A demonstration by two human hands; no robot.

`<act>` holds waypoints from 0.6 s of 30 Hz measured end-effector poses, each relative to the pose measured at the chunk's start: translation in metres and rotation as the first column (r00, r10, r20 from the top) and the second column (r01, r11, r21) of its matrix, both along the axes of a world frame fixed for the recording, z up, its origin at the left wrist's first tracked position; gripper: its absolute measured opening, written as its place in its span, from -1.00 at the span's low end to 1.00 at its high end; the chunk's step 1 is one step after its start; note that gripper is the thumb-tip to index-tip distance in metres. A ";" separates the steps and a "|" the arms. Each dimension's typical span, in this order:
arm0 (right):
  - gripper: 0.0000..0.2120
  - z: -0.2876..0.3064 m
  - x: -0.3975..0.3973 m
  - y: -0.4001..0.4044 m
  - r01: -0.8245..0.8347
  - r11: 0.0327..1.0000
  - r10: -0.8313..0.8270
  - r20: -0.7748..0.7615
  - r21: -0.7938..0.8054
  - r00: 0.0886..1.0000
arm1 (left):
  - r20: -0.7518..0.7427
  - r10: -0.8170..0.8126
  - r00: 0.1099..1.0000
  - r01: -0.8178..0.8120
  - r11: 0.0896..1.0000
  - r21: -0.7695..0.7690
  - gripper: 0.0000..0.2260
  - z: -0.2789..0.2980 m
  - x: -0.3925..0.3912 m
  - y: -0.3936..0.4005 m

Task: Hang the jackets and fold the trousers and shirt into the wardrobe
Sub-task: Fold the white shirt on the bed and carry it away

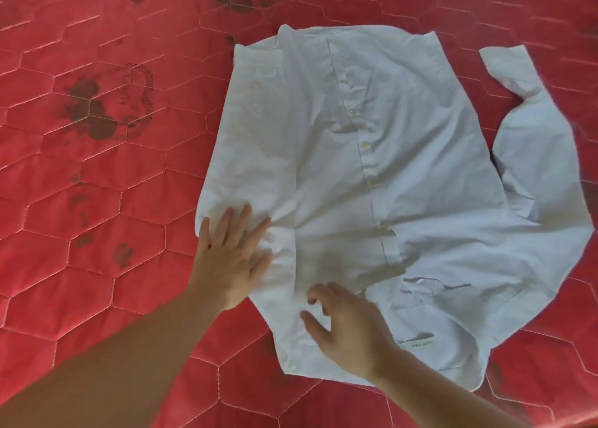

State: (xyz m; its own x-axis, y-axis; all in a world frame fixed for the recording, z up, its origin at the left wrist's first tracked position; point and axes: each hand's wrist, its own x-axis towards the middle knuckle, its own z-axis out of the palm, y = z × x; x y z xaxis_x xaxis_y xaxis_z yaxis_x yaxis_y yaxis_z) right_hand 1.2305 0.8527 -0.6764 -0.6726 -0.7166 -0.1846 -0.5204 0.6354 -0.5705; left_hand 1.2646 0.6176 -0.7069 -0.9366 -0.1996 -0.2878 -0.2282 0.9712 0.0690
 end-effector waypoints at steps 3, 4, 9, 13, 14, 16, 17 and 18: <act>-0.85 0.006 -0.051 0.026 0.249 0.961 -0.256 -0.046 -0.122 0.965 | -0.069 -0.058 0.996 0.066 0.991 0.120 -0.43 0.016 -0.038 0.025; -0.92 0.009 -0.068 0.038 0.323 0.939 -0.330 -0.048 -0.123 0.943 | -0.083 -0.104 0.991 0.114 0.985 0.129 -0.44 0.020 -0.052 0.037; -0.95 0.016 -0.127 0.127 0.670 0.742 -0.670 -0.046 -0.015 0.741 | -0.052 -0.219 0.974 0.225 0.951 0.214 -0.40 0.041 -0.109 0.136; -0.80 0.010 -0.163 0.207 0.893 0.446 -0.894 -0.011 0.051 0.447 | -0.072 -0.276 0.958 0.281 0.870 0.406 -0.42 0.055 -0.129 0.239; -0.72 0.007 -0.175 0.223 0.933 0.350 -0.936 0.006 0.080 0.351 | -0.063 -0.286 0.956 0.284 0.848 0.448 -0.47 0.056 -0.131 0.264; -0.54 0.002 -0.199 0.246 0.974 0.184 -0.981 0.086 0.136 0.173 | -0.005 -0.265 0.964 0.230 0.825 0.517 -0.56 0.053 -0.137 0.310; -0.47 0.000 -0.212 0.255 0.977 0.146 -0.983 0.130 0.154 0.126 | 0.031 -0.223 0.974 0.172 0.825 0.539 -0.58 0.050 -0.143 0.329; -0.40 -0.002 -0.226 0.262 0.977 0.132 -0.981 0.167 0.167 0.104 | 0.059 -0.175 0.983 0.114 0.827 0.551 -0.57 0.047 -0.152 0.347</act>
State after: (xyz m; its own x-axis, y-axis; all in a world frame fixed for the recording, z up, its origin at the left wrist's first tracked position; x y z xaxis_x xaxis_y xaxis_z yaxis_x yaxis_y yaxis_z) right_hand 1.0040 1.1147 -0.6784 -0.7357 0.5382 -0.4112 0.6728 0.5108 -0.5352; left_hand 1.1127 0.9649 -0.6594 -0.9016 0.1531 -0.4047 -0.1231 0.8058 0.5793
